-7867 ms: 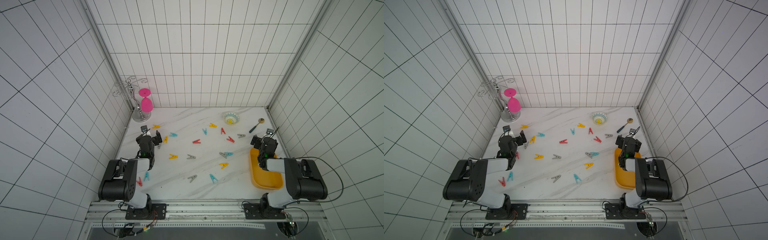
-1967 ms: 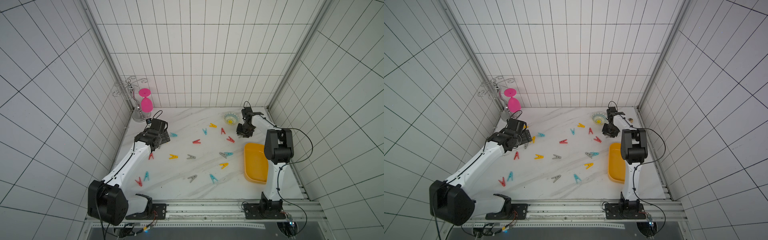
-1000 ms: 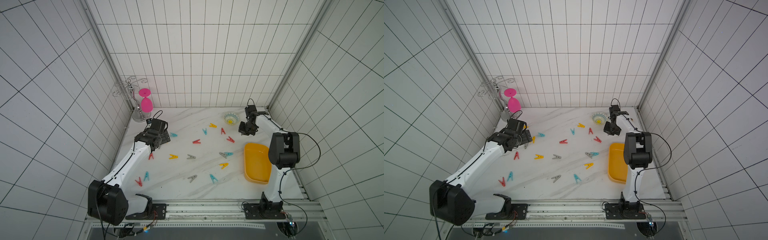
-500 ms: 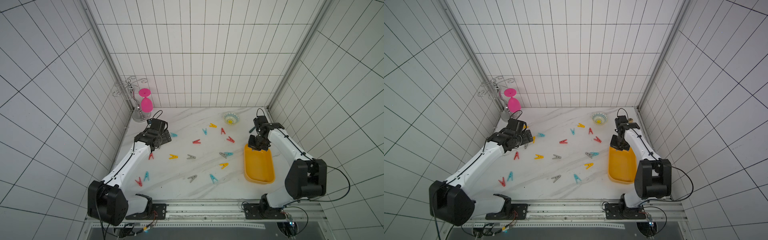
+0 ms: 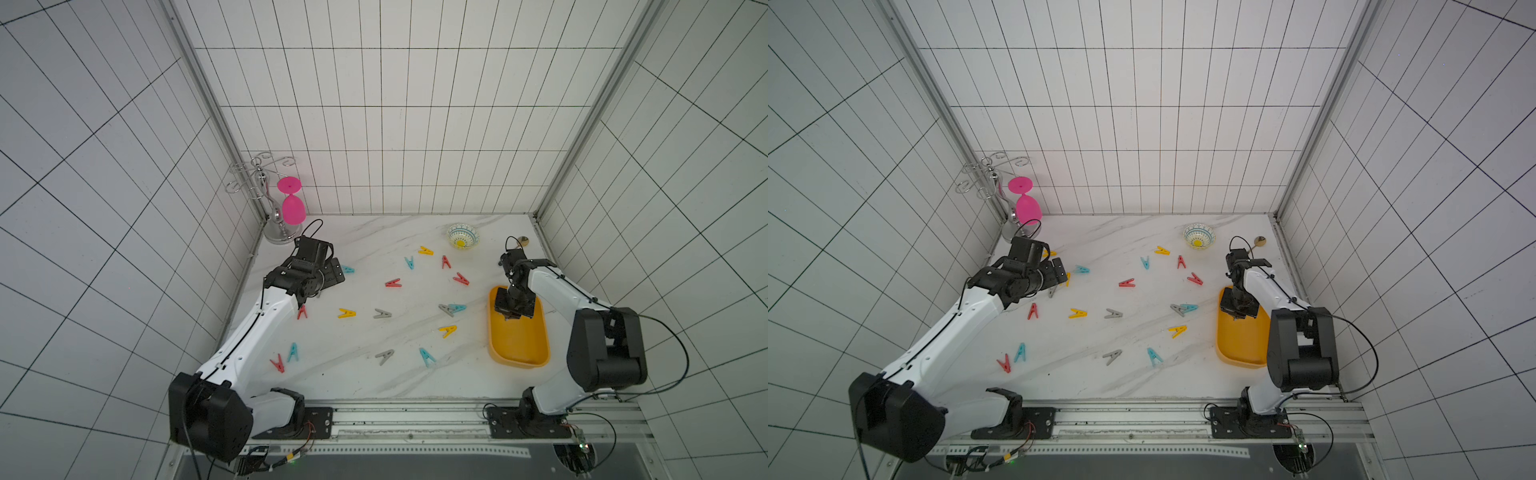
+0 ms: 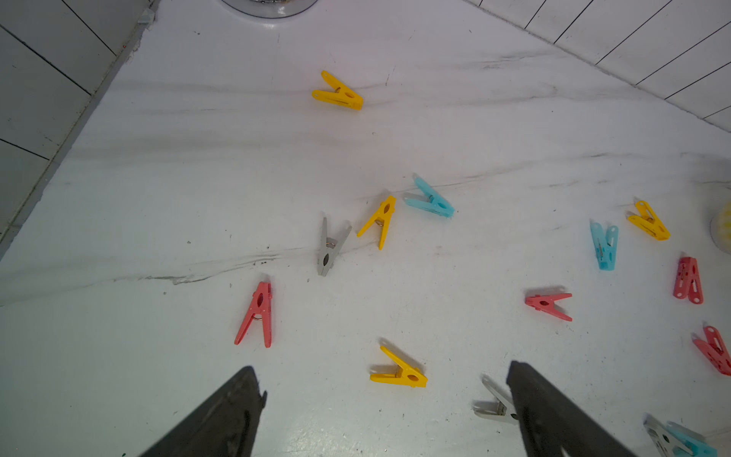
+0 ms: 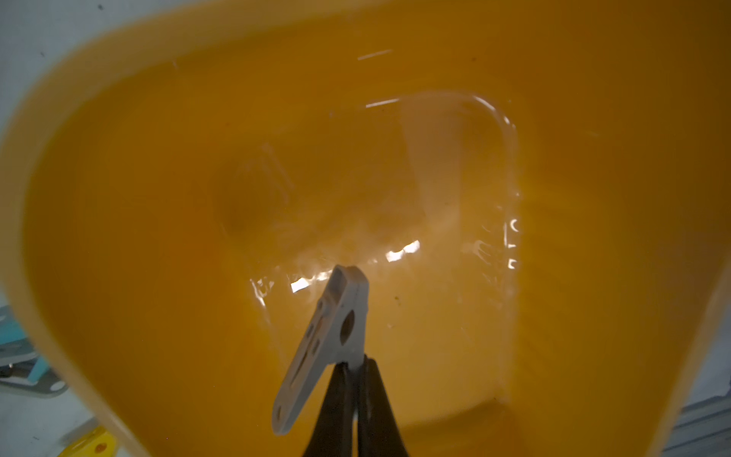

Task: Put the clothespins into the storage box
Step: Place the clothespin in the storage box.

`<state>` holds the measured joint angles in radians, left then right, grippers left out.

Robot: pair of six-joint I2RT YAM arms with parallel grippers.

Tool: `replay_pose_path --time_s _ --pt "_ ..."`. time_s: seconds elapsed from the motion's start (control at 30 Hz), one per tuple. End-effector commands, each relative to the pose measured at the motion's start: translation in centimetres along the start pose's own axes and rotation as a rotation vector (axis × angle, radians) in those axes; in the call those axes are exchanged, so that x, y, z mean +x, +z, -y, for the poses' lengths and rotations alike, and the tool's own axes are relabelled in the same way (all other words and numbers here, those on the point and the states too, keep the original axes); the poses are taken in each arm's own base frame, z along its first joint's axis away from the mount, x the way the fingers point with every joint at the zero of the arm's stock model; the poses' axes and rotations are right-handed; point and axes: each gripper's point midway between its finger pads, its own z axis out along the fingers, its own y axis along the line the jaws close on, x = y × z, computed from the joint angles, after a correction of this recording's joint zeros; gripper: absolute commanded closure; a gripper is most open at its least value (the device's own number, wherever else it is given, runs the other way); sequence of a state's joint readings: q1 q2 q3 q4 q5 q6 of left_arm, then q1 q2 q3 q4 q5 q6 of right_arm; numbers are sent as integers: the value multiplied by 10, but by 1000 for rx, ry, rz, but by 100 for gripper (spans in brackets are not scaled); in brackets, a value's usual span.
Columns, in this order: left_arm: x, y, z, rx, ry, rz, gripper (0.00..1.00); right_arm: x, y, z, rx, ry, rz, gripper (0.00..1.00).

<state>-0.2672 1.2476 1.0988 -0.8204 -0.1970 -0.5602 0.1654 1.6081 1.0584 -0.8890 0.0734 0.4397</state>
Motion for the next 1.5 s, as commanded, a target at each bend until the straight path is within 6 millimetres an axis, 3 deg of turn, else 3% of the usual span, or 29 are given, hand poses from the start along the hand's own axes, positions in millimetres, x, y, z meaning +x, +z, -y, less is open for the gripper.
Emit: replay_pose_path --time_s 0.0,0.2,0.73,0.9,1.1,1.23,1.33,1.47 --pt "-18 -13 5 25 14 68 1 -15 16 -7 -5 14 39 93" --pt "-23 -15 3 9 23 81 1 -34 35 -19 -21 20 60 93" --pt "-25 -12 0 -20 18 82 1 -62 38 -51 -128 -23 121 81" --pt "-25 -14 -2 -27 18 83 1 -62 15 -51 -150 -35 137 76" --pt "-25 -18 -2 -23 17 87 1 -39 -15 -26 -99 -36 127 64" --pt "-28 -23 -1 -18 19 93 1 -39 -46 -21 -115 -27 174 64" --pt "-30 -26 -3 -27 24 102 1 -53 -79 -37 -167 -80 268 62" --pt "-29 -21 -5 -40 22 96 1 -74 -105 -85 -222 -229 312 58"
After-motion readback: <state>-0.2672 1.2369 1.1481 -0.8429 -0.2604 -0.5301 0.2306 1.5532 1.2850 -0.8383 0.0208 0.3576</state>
